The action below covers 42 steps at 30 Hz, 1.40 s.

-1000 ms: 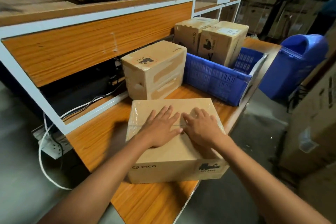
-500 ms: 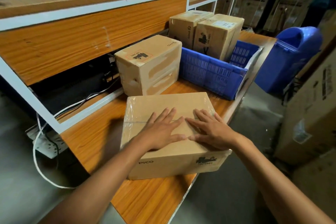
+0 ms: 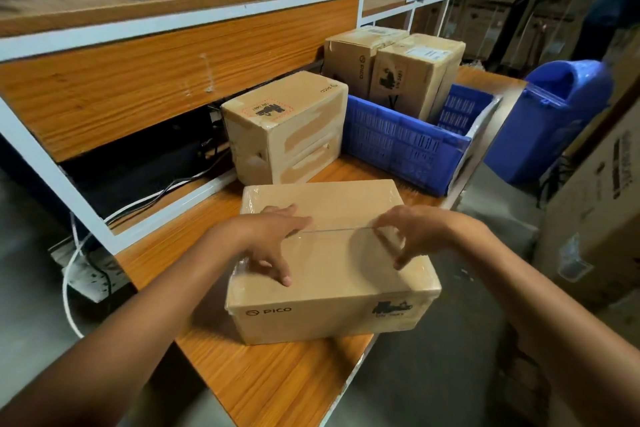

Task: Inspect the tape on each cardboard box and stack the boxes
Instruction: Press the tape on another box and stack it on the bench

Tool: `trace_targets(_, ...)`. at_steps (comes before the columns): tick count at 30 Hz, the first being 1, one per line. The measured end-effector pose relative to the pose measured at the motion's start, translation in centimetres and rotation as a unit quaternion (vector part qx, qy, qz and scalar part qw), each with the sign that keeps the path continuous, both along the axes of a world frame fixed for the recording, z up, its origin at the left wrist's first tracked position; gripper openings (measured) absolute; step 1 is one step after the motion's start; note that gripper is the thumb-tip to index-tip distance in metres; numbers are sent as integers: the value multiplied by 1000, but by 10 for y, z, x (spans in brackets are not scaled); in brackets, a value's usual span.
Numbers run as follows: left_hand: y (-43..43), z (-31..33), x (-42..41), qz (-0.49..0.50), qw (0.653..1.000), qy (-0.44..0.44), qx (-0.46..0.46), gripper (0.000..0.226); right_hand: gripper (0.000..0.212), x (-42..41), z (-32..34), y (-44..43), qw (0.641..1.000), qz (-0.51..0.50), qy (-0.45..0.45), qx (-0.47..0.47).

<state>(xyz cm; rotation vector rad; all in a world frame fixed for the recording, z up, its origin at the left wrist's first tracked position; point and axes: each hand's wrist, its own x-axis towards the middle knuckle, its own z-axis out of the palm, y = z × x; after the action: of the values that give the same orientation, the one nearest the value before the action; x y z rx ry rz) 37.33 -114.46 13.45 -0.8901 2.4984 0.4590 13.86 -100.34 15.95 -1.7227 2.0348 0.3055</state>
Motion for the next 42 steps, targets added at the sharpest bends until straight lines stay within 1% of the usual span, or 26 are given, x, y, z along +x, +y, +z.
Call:
trace_targets(2, -5, 5, -3, 15, 999, -39, -35, 132, 93, 6, 4, -13, 1000, 18, 17, 9)
trace_targets(5, -3, 8, -11, 3, 996, -78, -48, 130, 92, 18, -5, -26, 998, 35, 40, 46)
trace_targets(8, -9, 14, -16, 1, 995, -85, -54, 133, 91, 24, 4, -36, 997, 45, 44, 54)
trace_targets(11, -21, 11, -19, 11, 996, -71, -53, 144, 107, 32, 11, -48, 997, 54, 41, 46)
trace_targets(12, -19, 9, -21, 7, 996, -72, -50, 143, 110, 37, 8, -52, 996, 64, 44, 51)
trace_targets(15, -15, 7, -28, 3, 995, -85, -47, 136, 109, 47, 2, -62, 992, 83, 47, 79)
trace_targets(17, -18, 10, -32, 6, 998, -60, -35, 134, 107, 50, 7, -67, 991, 98, 57, 76)
trace_targets(19, -19, 10, -38, 10, 999, -28, -26, 133, 112, 53, 6, -74, 991, 105, 50, 59)
trace_targets(23, -9, 4, -48, -13, 995, -59, -75, 116, 116, 60, -6, -83, 990, 119, 57, 53)
trace_targets(24, -11, 6, -46, -11, 994, -63, -84, 117, 118, 57, -5, -83, 990, 117, 58, 53)
trace_targets(28, -32, 4, -31, 26, 991, -100, -87, 140, 125, 29, -3, -80, 993, 82, 60, 56)
trace_targets(31, -39, 0, -20, 29, 993, -102, -61, 144, 126, 21, -10, -80, 995, 74, 48, 51)
trace_targets(33, -45, -2, -14, 38, 997, -61, -37, 140, 118, 16, -16, -76, 998, 61, 14, 26)
trace_targets(35, -48, -16, -6, 92, 995, 38, -24, 129, 105, 10, -28, -63, 999, 26, -36, -28)
trace_targets(36, -46, -26, 0, 142, 984, 100, -28, 123, 99, 10, -38, -55, 996, 11, -39, -75)
trace_targets(38, -40, -48, 6, 247, 945, 207, -57, 108, 92, 14, -62, -39, 984, -17, 10, -178)
trace_targets(40, -34, -60, 9, 333, 899, 277, -68, 101, 89, 16, -78, -34, 968, -77, 45, -237)
trace_targets(41, -35, -63, 10, 377, 874, 303, -44, 102, 88, 16, -80, -35, 958, -133, 35, -251)
trace_targets(42, -38, -66, 11, 419, 846, 329, 3, 105, 90, 14, -80, -37, 945, -201, 8, -259)
